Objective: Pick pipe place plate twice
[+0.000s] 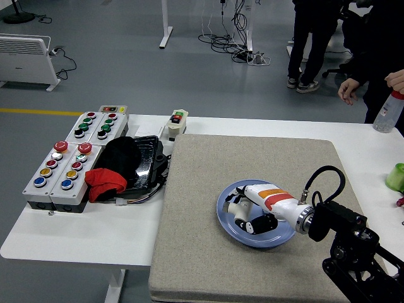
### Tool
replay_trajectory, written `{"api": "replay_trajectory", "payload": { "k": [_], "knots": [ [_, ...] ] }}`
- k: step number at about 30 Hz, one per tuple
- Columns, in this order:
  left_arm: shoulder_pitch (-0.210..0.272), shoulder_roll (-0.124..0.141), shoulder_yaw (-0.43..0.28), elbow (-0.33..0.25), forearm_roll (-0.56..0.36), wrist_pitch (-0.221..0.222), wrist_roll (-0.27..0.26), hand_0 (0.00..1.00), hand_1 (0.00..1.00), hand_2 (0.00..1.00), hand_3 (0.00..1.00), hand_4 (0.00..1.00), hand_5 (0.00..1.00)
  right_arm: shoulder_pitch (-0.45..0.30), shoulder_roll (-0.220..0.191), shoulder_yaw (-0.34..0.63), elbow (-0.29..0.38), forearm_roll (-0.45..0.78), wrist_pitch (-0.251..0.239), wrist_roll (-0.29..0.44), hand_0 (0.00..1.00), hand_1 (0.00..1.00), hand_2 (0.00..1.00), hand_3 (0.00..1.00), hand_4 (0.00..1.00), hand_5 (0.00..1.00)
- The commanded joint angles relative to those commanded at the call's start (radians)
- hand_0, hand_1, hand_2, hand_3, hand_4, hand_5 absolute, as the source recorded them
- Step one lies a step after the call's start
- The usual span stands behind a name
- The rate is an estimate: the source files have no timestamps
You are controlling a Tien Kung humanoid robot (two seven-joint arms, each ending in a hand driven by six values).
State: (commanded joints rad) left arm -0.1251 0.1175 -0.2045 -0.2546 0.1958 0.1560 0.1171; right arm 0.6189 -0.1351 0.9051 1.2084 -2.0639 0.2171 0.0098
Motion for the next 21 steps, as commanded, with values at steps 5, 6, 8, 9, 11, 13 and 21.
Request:
{"api": "replay_trajectory", "payload": {
  "k": [5,6,8,9,11,13,21],
  "knots": [
    [-0.003,0.001,0.002,0.000,-0.001,0.000,-0.001,0.626,0.588,0.522,0.577,0.203,0.998,-0.001,0.000,0.010,0.005,-0.023,0.043,-0.020,0.998,0.925,0.998,0.897,0.631,0.225],
    [-0.004,0.001,0.002,0.000,-0.002,0.000,-0.002,0.626,0.588,0.522,0.577,0.203,0.998,-0.002,-0.001,0.012,0.006,-0.028,0.048,-0.024,0.998,0.925,0.998,0.897,0.631,0.225],
    [-0.005,0.001,0.003,0.000,-0.003,0.000,-0.002,0.626,0.588,0.522,0.577,0.203,0.998,-0.003,-0.002,0.015,0.009,-0.028,0.049,-0.025,0.998,0.937,0.998,0.918,0.635,0.218],
    [-0.005,0.001,0.003,0.000,-0.004,0.000,-0.003,0.626,0.588,0.522,0.577,0.203,0.998,-0.004,-0.003,0.018,0.012,-0.024,0.049,-0.023,0.998,0.937,0.998,0.918,0.635,0.218],
    [-0.005,0.001,0.003,0.001,-0.004,0.000,-0.003,0.626,0.588,0.522,0.577,0.203,0.998,-0.008,-0.003,0.026,0.017,-0.019,0.042,-0.018,0.998,0.937,0.998,0.918,0.635,0.218],
    [-0.005,0.001,0.003,0.001,-0.005,0.001,-0.003,0.625,0.588,0.522,0.577,0.204,0.998,-0.013,-0.002,0.042,0.024,-0.009,0.030,-0.011,0.998,0.940,0.998,0.919,0.638,0.227],
    [-0.007,0.000,0.003,0.001,-0.002,0.000,-0.003,0.625,0.588,0.522,0.576,0.204,0.998,-0.046,0.000,0.178,0.067,0.086,-0.084,0.016,0.998,0.931,0.998,0.916,0.632,0.224]
  ]
}}
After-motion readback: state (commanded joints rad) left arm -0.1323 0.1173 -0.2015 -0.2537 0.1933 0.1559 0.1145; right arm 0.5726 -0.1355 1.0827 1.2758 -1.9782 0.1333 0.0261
